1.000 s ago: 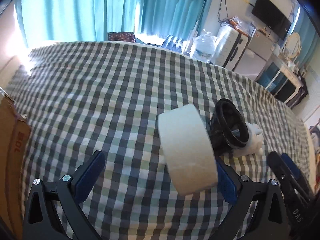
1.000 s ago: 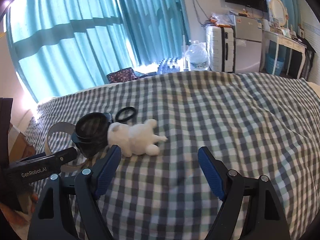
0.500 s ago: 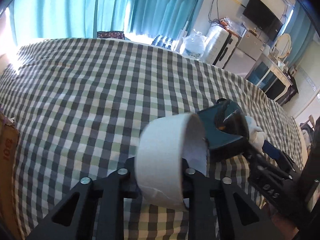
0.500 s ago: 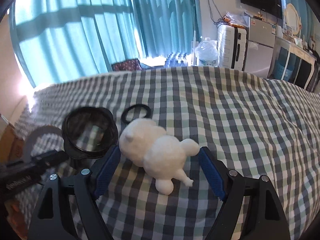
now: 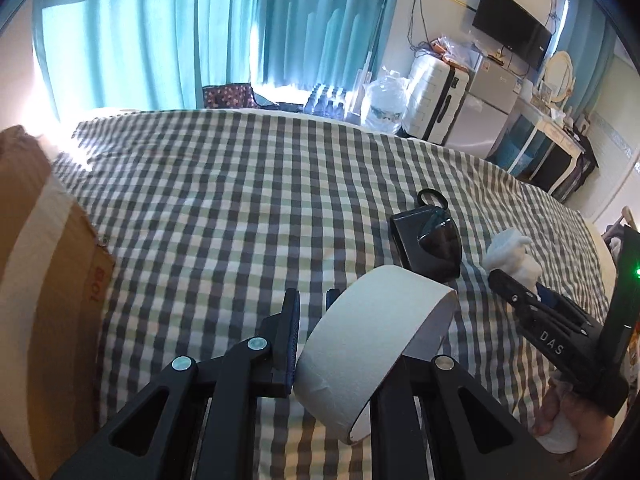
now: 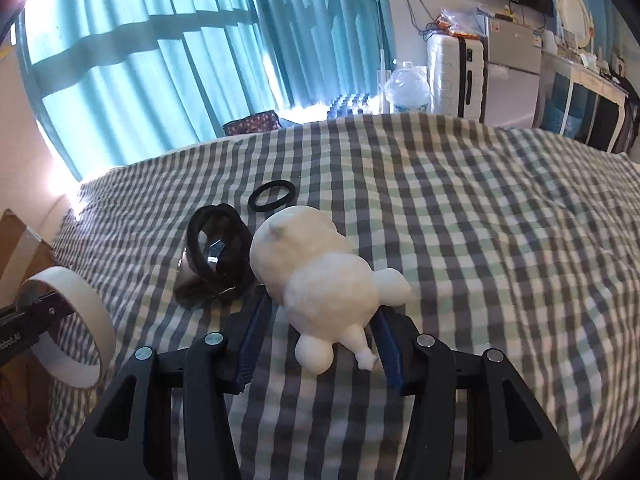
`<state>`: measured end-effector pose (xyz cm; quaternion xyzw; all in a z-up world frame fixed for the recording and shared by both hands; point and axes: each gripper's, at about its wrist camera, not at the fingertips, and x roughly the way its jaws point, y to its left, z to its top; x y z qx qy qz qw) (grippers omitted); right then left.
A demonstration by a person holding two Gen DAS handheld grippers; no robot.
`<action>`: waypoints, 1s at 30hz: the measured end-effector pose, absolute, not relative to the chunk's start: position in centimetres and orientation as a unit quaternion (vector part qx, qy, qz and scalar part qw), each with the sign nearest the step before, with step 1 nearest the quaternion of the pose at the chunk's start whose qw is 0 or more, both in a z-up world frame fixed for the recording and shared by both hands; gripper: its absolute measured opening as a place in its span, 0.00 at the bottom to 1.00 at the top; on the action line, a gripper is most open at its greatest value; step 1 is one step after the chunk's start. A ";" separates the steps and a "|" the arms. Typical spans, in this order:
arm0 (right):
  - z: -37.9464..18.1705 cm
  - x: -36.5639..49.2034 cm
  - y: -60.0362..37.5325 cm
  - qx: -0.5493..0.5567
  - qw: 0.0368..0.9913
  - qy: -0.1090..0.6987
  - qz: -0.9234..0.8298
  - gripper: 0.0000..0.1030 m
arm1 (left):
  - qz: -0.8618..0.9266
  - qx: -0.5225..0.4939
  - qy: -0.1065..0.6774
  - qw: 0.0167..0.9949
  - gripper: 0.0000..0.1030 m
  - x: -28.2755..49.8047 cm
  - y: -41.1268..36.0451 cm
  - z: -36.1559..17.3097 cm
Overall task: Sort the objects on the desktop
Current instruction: 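Carry the tape roll and plush figure with both tools over the cardboard box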
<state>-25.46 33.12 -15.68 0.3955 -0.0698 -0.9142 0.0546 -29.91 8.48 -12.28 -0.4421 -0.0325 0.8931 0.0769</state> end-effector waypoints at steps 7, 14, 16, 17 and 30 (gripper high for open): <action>-11.8 -21.5 30.8 0.384 0.055 -0.071 -0.919 0.48 | 0.903 -0.422 -0.019 0.075 0.13 -26.5 7.5 -8.5; -7.4 -16.7 27.3 0.369 0.077 -0.066 -0.924 0.48 | 0.914 -0.400 -0.027 0.069 0.13 -22.7 4.9 -4.4; -6.1 -15.5 26.3 0.360 0.082 -0.060 -0.927 0.48 | 0.916 -0.393 -0.028 0.069 0.13 -21.4 4.0 -3.3; -5.3 -14.9 25.7 0.357 0.085 -0.057 -0.928 0.48 | 0.917 -0.391 -0.028 0.068 0.13 -20.9 3.7 -2.8; 0.4 -10.1 16.7 0.325 0.146 -0.017 -0.934 0.48 | 0.926 -0.371 -0.057 0.038 0.13 -16.4 -4.1 1.6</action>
